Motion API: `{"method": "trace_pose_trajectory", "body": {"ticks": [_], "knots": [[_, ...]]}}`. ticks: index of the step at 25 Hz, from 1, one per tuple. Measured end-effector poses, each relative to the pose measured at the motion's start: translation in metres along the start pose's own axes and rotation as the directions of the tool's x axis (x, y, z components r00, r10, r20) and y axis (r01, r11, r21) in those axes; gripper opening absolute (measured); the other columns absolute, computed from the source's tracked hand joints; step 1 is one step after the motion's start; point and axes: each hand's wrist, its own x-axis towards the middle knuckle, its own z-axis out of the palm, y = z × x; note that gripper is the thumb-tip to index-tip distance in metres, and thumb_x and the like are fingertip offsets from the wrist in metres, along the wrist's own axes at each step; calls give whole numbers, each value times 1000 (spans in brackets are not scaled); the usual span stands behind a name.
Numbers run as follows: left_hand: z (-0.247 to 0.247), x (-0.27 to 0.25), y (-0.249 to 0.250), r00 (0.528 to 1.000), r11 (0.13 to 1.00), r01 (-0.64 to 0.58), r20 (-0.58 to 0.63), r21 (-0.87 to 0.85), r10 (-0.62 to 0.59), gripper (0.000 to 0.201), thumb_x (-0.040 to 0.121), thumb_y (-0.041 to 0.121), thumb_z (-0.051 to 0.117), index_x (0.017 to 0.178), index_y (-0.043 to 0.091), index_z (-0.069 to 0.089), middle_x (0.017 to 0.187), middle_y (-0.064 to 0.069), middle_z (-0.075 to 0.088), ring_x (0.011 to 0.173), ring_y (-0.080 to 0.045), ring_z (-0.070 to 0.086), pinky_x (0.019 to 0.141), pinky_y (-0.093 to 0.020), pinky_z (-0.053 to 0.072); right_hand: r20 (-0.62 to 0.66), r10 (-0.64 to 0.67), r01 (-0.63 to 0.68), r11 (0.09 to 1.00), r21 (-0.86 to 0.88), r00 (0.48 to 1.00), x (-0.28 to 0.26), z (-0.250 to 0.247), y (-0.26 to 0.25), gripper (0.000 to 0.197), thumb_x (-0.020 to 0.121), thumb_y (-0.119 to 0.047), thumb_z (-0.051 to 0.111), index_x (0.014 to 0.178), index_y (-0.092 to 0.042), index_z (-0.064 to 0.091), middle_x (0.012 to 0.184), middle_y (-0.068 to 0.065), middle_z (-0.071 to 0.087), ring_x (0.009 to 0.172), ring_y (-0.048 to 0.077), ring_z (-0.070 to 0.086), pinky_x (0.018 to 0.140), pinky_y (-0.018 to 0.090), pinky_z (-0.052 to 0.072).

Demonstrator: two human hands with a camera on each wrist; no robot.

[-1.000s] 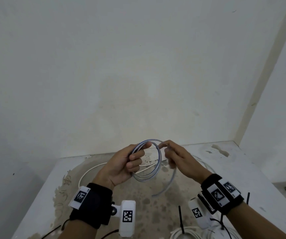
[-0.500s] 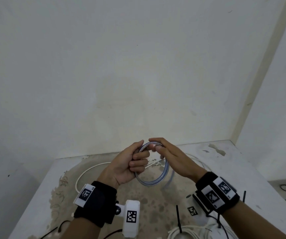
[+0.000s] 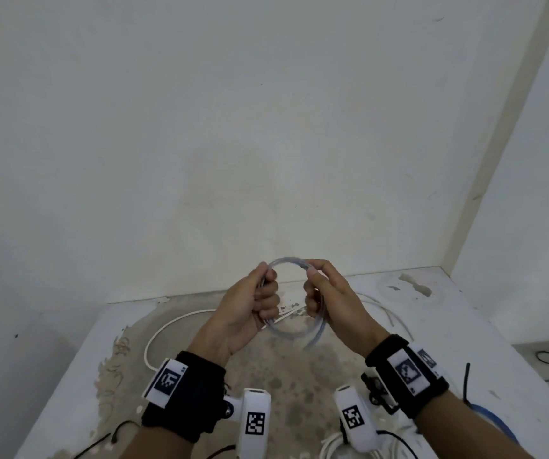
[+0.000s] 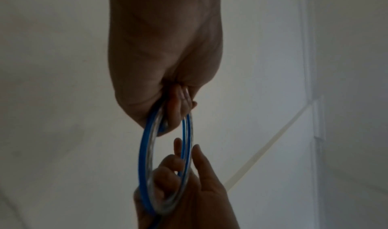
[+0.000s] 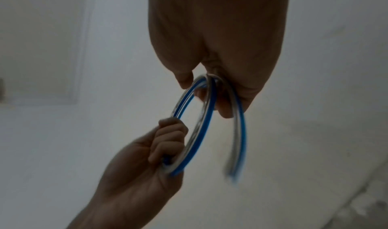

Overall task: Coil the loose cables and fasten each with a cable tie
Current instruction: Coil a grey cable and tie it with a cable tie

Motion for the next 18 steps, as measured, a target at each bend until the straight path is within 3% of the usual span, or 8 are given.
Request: {"method": "trace_pose_trajectory", "body": {"ticks": [4,6,8,10,13,15,18], "knots": [[-5,7,-1,988,963,-129,-108,-235,106,39,103,34,34,69,18,43,47,8,26,35,-5,23,37,-19,23,32,156,-158,938,307,987,-6,10,9,30,107,-25,39,126,-12,58,77,6,57,69,19,61,70,34,47],[-2,7,-11,978,962,-150,-176,-230,111,40,103,36,34,68,18,42,49,7,26,37,-7,25,38,-20,26,20,204,-193,884,426,979,-7,17,9,31,108,-25,38,123,-8,58,69,3,51,65,20,59,74,37,50],[1,8,-25,965,970,-148,-241,-190,100,40,103,38,35,68,19,42,52,4,30,40,-10,31,46,-24,33,-59,234,-173,845,506,970,-4,21,6,29,107,-25,40,117,-6,59,62,-1,38,52,16,43,65,34,47],[1,10,-33,949,982,-142,-301,-124,99,32,102,30,38,74,16,48,55,2,40,47,-14,43,58,-28,41,-150,228,-132,870,475,962,-2,20,4,28,107,-24,40,112,-6,61,59,-4,29,47,12,27,54,29,37],[-3,8,-30,915,994,-107,-388,30,111,20,96,18,44,93,6,60,63,-5,61,53,-20,56,65,-36,51,-214,158,-92,953,290,964,-2,14,0,30,107,-21,36,109,-5,62,58,-6,24,47,11,20,47,25,25],[-6,8,-26,902,984,-64,-412,167,129,25,97,27,44,103,8,59,81,-6,71,60,-23,65,66,-37,54,-221,143,-98,975,200,965,-3,9,-2,32,108,-21,35,105,-6,63,58,-7,23,47,10,18,45,24,21],[-8,7,-24,897,881,-48,-366,471,246,30,100,37,37,118,21,54,104,-5,67,81,-25,71,77,-39,56,-234,124,-87,983,162,964,-3,3,-5,33,107,-21,35,104,-7,64,58,-6,21,48,11,16,46,25,18]]}}
